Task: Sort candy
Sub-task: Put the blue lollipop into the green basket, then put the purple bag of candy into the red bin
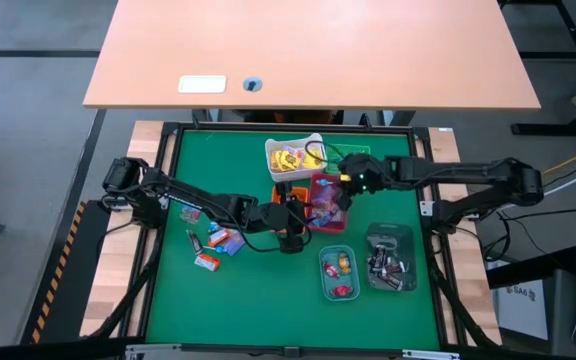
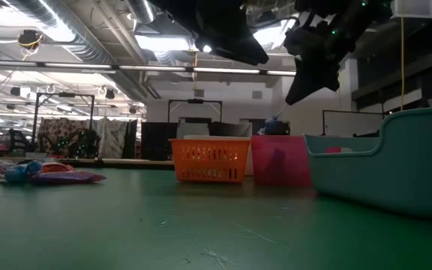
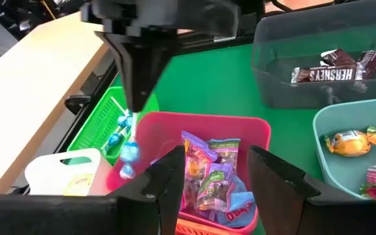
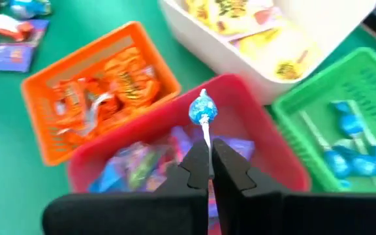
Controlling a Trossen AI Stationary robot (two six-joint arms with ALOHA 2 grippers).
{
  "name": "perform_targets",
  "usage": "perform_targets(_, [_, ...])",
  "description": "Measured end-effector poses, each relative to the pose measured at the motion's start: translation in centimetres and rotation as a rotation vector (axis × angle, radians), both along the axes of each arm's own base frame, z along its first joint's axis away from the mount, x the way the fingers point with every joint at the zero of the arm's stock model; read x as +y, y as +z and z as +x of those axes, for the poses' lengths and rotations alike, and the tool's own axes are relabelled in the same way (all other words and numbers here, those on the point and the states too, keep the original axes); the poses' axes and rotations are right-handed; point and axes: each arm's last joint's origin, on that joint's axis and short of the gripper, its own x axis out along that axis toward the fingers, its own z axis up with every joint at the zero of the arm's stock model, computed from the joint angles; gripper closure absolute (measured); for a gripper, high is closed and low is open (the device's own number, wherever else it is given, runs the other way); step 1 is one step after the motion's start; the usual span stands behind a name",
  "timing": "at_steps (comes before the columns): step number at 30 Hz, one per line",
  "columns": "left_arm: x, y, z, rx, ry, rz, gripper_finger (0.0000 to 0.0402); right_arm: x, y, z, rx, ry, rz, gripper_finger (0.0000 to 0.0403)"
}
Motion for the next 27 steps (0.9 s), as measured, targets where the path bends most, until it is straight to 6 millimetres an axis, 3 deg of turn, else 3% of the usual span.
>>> perform_targets(7, [0.0, 0.0, 0.0, 0.005, 0.0, 0.001, 0.0249, -2.2, 0.8, -2.5, 0.088, -0.043, -0.058, 0.0402])
perform_targets(13, [0.1, 0.8, -0.7, 0.024, 0.0, 0.004, 0.025, -3.9, 1.0, -4.2, 0.212, -0.117, -0.209, 0.04])
perform_targets(17, [0.4, 2.4, -2.7, 0.076, -0.017, -0.042, 0.0252, -4.7, 0.9, -4.4, 0.227, -0.141, -0.213, 0.038])
perform_targets(21, [0.6, 3.5, -5.4, 0.202, -0.073, -0.226, 0.0252, -4.9, 0.7, -4.3, 0.238, -0.137, -0.215, 0.0361])
perform_targets(27, [0.6, 3.0, -9.0, 0.492, -0.057, -0.496, 0.0252, -4.8, 0.7, -4.3, 0.23, -0.117, -0.195, 0.0325])
